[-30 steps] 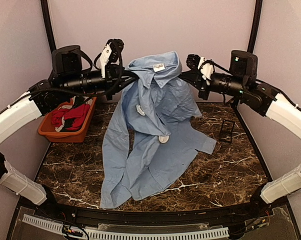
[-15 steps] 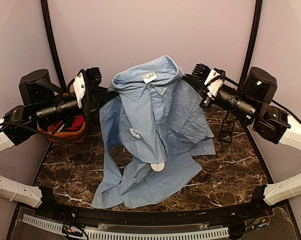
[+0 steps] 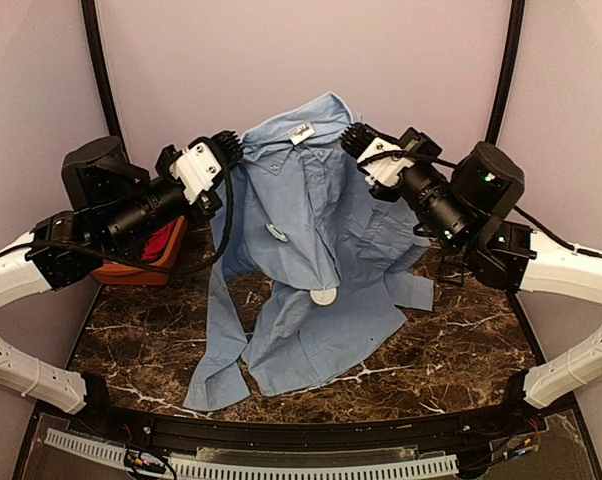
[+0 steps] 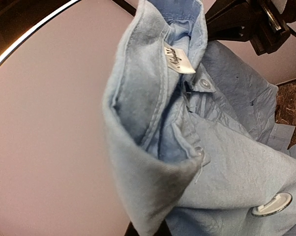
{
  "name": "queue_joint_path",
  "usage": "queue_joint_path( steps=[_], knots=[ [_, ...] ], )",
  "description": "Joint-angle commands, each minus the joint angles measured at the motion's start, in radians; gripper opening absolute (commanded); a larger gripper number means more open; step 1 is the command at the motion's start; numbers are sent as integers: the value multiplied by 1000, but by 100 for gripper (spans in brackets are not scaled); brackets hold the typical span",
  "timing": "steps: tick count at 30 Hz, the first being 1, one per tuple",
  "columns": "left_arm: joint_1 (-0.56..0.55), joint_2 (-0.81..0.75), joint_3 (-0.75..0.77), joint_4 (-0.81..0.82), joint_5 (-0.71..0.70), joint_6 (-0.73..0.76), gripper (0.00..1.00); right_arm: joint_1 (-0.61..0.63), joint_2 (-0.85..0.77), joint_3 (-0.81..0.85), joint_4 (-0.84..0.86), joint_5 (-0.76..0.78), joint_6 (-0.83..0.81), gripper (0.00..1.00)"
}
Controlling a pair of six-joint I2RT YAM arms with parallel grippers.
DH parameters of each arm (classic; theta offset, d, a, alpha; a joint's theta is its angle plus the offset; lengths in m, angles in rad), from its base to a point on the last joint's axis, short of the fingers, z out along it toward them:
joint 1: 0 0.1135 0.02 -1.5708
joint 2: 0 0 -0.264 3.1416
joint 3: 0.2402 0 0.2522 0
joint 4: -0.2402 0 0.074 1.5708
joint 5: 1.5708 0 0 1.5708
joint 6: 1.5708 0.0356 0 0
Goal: Pin the brooch onto the clothing
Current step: Adjust the clothing with brooches at the center of the board.
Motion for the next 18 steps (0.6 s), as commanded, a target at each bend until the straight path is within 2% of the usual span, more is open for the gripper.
queue_joint_path(
  steps=[1, 4, 6, 9, 12, 14, 15, 17, 18],
  knots=[
    [-12, -151, 10, -7, -35, 40, 1, 26, -161, -12, 177, 120, -39, 0],
    [-39, -187, 32, -80, 121, 45, 1, 112, -232, -39, 29, -32, -35, 0],
    [-72, -219, 37, -97, 196, 58, 1, 203, -261, -48, -11, -45, -54, 0],
    [-116, -273, 40, -87, 243, 81, 1, 318, -260, -53, 81, 32, -168, 0],
    [-122, -277, 49, -60, 224, 143, 1, 360, -208, -34, 252, 118, -322, 0],
    [-123, -224, 56, -40, 121, 225, 1, 322, -151, -19, 348, 149, -391, 0],
    [-121, -199, 56, -27, 1, 297, 1, 274, -128, -7, 348, 149, -379, 0],
    [-68, -105, 53, 30, -111, 358, 1, 109, -84, 38, 227, 143, -237, 0],
    [-34, -51, 58, 13, -109, 340, 1, 19, -63, 66, 124, 121, -119, 0]
  ],
)
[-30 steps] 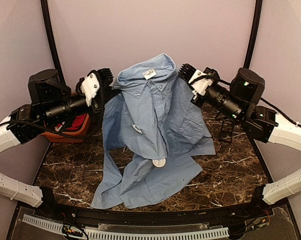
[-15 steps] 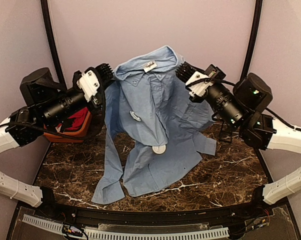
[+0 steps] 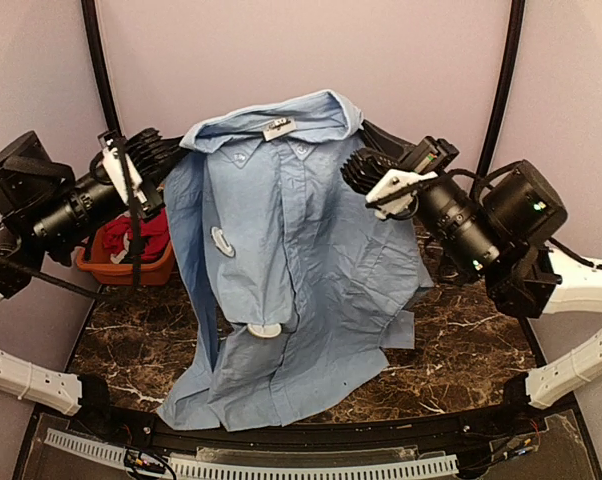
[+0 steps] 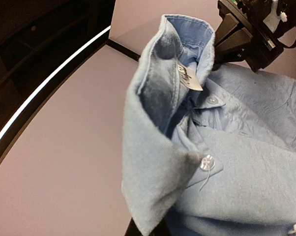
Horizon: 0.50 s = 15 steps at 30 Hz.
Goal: Pin the brooch onto the clothing
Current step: Adjust the clothing with brooches at the center of the board.
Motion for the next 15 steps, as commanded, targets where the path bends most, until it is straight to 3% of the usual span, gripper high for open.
queue_joint_path(
  steps=[1, 3, 6, 10, 15],
  knots=[
    [174, 149, 32, 43, -184, 48, 1, -350, 60, 125, -84, 71, 279, 0],
    [338, 204, 32, 7, -95, -80, 1, -531, 130, 163, -217, -10, 458, 0],
    [515, 352, 30, -15, -64, -133, 1, -715, 270, 197, -287, -111, 560, 0],
    [583, 649, 109, -106, -119, -106, 1, -818, 497, 272, -357, -221, 556, 0],
    [619, 984, 155, 27, -195, -50, 1, -847, 814, 364, -343, -209, 495, 0]
  ],
)
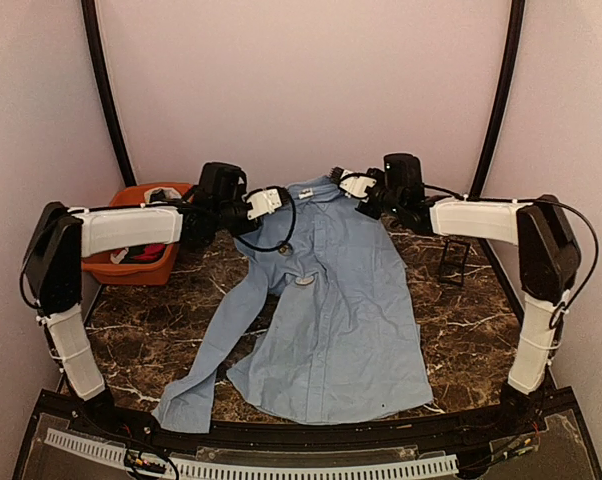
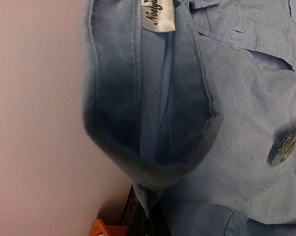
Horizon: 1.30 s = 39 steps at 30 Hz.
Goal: Pin the brooch onto the clothing
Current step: Adjust the clothing with brooches at the center of the board.
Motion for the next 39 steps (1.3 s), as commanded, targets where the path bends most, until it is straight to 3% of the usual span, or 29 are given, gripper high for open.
queue_joint_path(
  steps=[1, 6, 9, 11, 12, 15, 19, 21, 26, 30, 32, 34, 35, 37, 39],
  knots=[
    [77, 221, 59, -31, -218, 42, 1, -92, 203, 99, 39, 168, -2, 0],
    [78, 456, 171, 27, -270, 84, 1, -107, 384, 274, 3, 215, 3, 0],
    [76, 521, 216, 106, -347, 115, 7, -110, 484, 386, -28, 277, 2, 30],
    [77, 553, 236, 165, -392, 134, 28, -109, 501, 420, -63, 289, 35, 53],
    [77, 563, 238, 182, -407, 139, 45, -110, 489, 430, -108, 276, 68, 60],
    [79, 544, 239, 202, -471, 110, 58, -110, 388, 420, -250, 185, 168, 69],
    [80, 375, 247, 61, -433, -62, 92, -97, 175, 356, -483, 22, 295, 72],
    [81, 301, 249, -21, -389, -157, 98, -71, 43, 245, -536, -31, 326, 72],
    [84, 191, 237, -189, -290, -338, 99, 77, -177, -4, -581, -126, 366, 71],
    [83, 116, 200, -334, -160, -471, 99, 215, -211, -93, -666, -153, 439, 59],
    [82, 99, 164, -383, -119, -492, 93, 264, -208, -149, -678, -166, 470, 46],
    [82, 100, 128, -404, -101, -484, 82, 279, -197, -197, -690, -185, 511, 23],
    [82, 112, 122, -411, -96, -480, 70, 278, -192, -220, -693, -197, 539, 15],
    [82, 145, 128, -439, -86, -476, 59, 281, -183, -257, -695, -211, 564, 6],
    [82, 186, 145, -462, -71, -481, 56, 283, -169, -280, -711, -214, 580, 4]
  ],
)
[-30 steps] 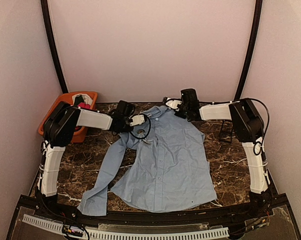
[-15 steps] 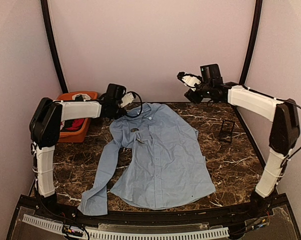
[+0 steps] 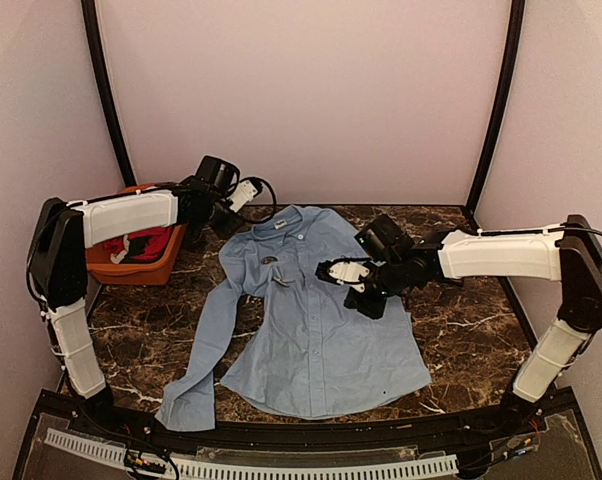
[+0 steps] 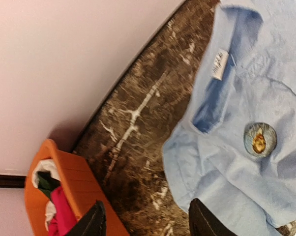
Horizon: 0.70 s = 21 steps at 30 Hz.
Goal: Pin the brooch onto the clothing
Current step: Adjust the clothing with brooches at the center of the board.
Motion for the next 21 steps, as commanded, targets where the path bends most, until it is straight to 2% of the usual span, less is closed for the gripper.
queue_joint_path(
  steps=[1, 4, 11, 16, 21],
  knots=[
    [1, 95, 1, -140, 68, -36, 55, -4, 15, -40, -54, -38, 86, 3],
    [1, 145, 25, -155, 78, -38, 54, 3, 50, -49, -93, -52, 90, 3],
    [1, 274, 93, -211, 119, -34, 50, 2, 162, -57, -159, 28, 62, 1],
    [5, 373, 181, -282, 6, 0, 47, -20, 182, -100, -178, 72, 56, 0],
    [52, 421, 243, -305, -55, 8, 42, -43, 116, -178, -156, 178, 15, 0]
  ],
)
